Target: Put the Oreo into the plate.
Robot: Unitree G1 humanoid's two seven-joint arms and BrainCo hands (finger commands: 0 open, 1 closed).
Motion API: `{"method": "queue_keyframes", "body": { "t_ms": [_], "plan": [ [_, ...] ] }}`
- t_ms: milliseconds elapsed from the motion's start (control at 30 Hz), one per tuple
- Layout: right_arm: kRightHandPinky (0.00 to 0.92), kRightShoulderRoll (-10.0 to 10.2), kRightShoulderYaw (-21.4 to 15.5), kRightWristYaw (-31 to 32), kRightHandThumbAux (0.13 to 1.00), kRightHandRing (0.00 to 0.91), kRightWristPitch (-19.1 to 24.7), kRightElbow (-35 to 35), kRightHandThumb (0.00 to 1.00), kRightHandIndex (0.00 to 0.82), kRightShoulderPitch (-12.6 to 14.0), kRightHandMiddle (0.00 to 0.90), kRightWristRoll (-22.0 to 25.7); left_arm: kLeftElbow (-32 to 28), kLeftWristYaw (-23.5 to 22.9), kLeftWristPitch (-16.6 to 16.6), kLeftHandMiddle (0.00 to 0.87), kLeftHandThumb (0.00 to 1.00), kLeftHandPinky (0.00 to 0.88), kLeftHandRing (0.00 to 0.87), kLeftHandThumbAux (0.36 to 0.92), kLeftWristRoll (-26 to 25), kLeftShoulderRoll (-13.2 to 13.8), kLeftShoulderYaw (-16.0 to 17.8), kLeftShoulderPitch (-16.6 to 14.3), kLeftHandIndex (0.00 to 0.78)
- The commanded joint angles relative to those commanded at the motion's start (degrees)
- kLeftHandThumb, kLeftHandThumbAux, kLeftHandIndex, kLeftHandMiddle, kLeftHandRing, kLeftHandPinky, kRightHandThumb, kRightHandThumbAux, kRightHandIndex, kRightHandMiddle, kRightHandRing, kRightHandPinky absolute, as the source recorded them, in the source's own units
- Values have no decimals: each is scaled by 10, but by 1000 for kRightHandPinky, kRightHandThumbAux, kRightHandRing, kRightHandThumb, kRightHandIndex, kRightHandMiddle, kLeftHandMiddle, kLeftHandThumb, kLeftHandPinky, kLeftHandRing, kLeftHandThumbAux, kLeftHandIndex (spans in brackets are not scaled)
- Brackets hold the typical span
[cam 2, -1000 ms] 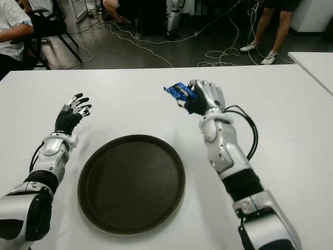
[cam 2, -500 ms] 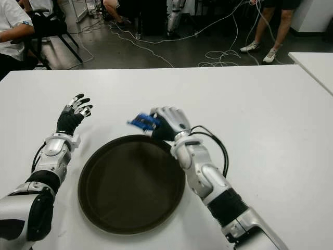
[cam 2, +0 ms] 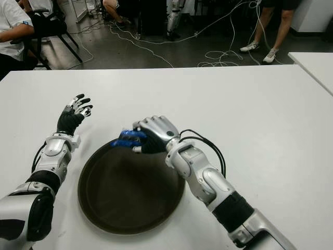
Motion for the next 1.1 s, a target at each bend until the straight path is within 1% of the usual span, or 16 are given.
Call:
{"method": "queue_keyframes", "body": {
  "t_ms": [100, 200, 667, 800, 1000, 1100],
  "plan": [
    [629, -8, 1, 10, 732, 664, -20, 0, 686, 427, -4, 660, -2, 0, 1, 0, 175, 150, 185, 173, 722, 0, 0, 0, 0, 100],
    [627, -14, 1, 22, 732, 665, -31, -5, 686, 427, -6, 662, -7, 0, -1, -1, 175, 149, 179, 172, 721, 0, 0, 0, 0, 100],
    [623, -15, 0, 28, 730, 660, -57, 9, 686, 427, -8, 665, -22, 4, -3, -1, 170, 140, 183, 166, 700, 3, 3, -2, 0, 104],
    [607, -13, 3, 39, 731, 650, -70, 26, 685, 426, -16, 657, -17, 4, -9, -3, 170, 139, 184, 166, 698, 2, 4, -2, 0, 109],
    [563, -8, -3, 40, 731, 601, -85, 39, 688, 424, -17, 606, -7, 5, -13, -4, 166, 139, 184, 167, 692, 1, 4, 0, 0, 104],
    [507, -5, -6, 44, 733, 536, -92, 47, 686, 418, -17, 534, 3, 4, -16, -6, 166, 141, 185, 167, 694, 0, 3, 0, 0, 106]
  ]
}}
